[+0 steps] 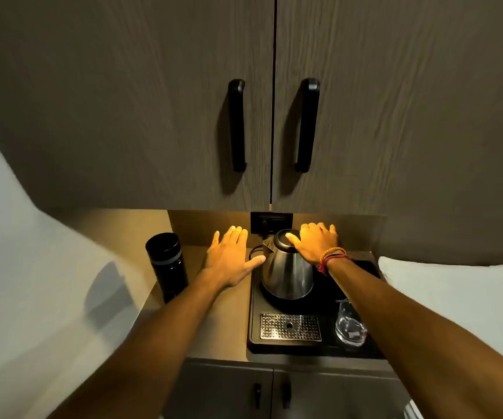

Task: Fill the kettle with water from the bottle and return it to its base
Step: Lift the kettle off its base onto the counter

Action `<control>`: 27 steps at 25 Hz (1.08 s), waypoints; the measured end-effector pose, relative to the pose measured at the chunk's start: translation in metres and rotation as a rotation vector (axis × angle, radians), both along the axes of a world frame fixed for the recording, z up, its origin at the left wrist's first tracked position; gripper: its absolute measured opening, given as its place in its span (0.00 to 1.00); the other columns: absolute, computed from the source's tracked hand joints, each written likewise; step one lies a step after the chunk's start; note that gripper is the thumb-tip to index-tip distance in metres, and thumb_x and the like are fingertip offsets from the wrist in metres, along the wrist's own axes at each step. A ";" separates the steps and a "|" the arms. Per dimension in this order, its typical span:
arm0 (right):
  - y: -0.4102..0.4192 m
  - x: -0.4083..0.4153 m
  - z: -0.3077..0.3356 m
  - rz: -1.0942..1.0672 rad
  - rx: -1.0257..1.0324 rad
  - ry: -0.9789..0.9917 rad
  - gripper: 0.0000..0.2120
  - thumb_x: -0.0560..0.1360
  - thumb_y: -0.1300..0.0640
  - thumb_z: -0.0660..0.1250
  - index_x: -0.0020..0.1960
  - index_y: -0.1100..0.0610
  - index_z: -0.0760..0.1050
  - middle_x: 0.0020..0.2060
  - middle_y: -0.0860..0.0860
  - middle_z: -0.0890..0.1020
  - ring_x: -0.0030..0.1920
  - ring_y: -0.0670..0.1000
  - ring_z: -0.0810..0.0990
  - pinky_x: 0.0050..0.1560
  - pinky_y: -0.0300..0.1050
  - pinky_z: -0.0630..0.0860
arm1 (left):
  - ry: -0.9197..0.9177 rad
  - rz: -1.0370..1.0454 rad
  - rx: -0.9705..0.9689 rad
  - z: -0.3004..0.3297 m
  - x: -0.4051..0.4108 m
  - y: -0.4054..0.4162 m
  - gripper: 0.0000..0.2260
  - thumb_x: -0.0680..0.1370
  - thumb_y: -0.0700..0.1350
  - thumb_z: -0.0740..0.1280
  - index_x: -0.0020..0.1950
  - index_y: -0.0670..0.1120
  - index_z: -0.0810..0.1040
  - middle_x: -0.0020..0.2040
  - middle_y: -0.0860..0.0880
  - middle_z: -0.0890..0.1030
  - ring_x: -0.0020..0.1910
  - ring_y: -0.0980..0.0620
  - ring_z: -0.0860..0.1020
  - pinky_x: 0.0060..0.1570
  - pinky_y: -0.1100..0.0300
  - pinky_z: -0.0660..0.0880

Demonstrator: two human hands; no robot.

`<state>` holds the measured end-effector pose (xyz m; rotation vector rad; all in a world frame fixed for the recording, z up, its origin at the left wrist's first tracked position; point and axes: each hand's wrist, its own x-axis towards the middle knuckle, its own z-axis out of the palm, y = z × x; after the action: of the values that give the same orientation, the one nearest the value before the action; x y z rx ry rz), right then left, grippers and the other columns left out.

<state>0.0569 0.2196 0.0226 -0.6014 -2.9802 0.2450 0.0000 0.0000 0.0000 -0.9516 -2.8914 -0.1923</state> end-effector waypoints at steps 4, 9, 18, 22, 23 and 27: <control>0.001 -0.021 -0.005 -0.033 0.079 -0.107 0.27 0.78 0.38 0.57 0.61 0.58 0.78 0.61 0.59 0.80 0.66 0.62 0.75 0.71 0.71 0.61 | -0.044 -0.035 -0.021 -0.012 -0.017 0.015 0.41 0.79 0.71 0.50 0.83 0.45 0.53 0.83 0.45 0.55 0.82 0.47 0.51 0.79 0.43 0.48; -0.001 -0.035 -0.003 0.006 0.070 -0.009 0.17 0.78 0.47 0.60 0.51 0.58 0.81 0.48 0.56 0.84 0.51 0.58 0.81 0.59 0.52 0.74 | -0.072 -0.048 -0.066 -0.013 -0.040 0.023 0.42 0.78 0.72 0.49 0.83 0.45 0.51 0.83 0.45 0.54 0.82 0.47 0.50 0.79 0.44 0.47; 0.052 -0.006 -0.020 -0.345 -0.915 0.102 0.10 0.79 0.64 0.58 0.44 0.62 0.77 0.46 0.64 0.80 0.45 0.56 0.76 0.44 0.45 0.72 | -0.107 -0.137 -0.045 -0.006 -0.053 0.024 0.45 0.76 0.74 0.50 0.83 0.45 0.53 0.83 0.45 0.56 0.82 0.47 0.52 0.80 0.42 0.49; 0.041 -0.013 -0.015 -0.311 -0.800 0.142 0.14 0.83 0.62 0.53 0.60 0.67 0.74 0.58 0.65 0.78 0.60 0.63 0.78 0.56 0.50 0.74 | -0.086 -0.165 -0.056 -0.003 -0.056 0.026 0.44 0.76 0.74 0.51 0.82 0.44 0.54 0.82 0.45 0.58 0.82 0.46 0.55 0.79 0.41 0.50; 0.040 -0.008 -0.016 -0.279 -0.786 0.133 0.14 0.82 0.61 0.52 0.58 0.65 0.75 0.56 0.63 0.77 0.55 0.60 0.79 0.52 0.50 0.75 | -0.082 -0.164 -0.058 -0.003 -0.057 0.026 0.44 0.76 0.74 0.51 0.82 0.44 0.55 0.82 0.45 0.59 0.81 0.46 0.56 0.79 0.41 0.51; 0.044 -0.006 -0.033 -0.314 -0.829 0.171 0.20 0.82 0.58 0.49 0.58 0.69 0.76 0.58 0.66 0.80 0.59 0.61 0.78 0.69 0.62 0.69 | -0.077 -0.150 -0.053 -0.002 -0.059 0.020 0.43 0.77 0.73 0.51 0.81 0.44 0.58 0.80 0.44 0.64 0.80 0.44 0.61 0.78 0.40 0.52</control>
<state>0.0508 0.2640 -0.0100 -1.0237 -2.4669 1.4345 -0.0595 0.0198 -0.0022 -1.1967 -2.9078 -0.1678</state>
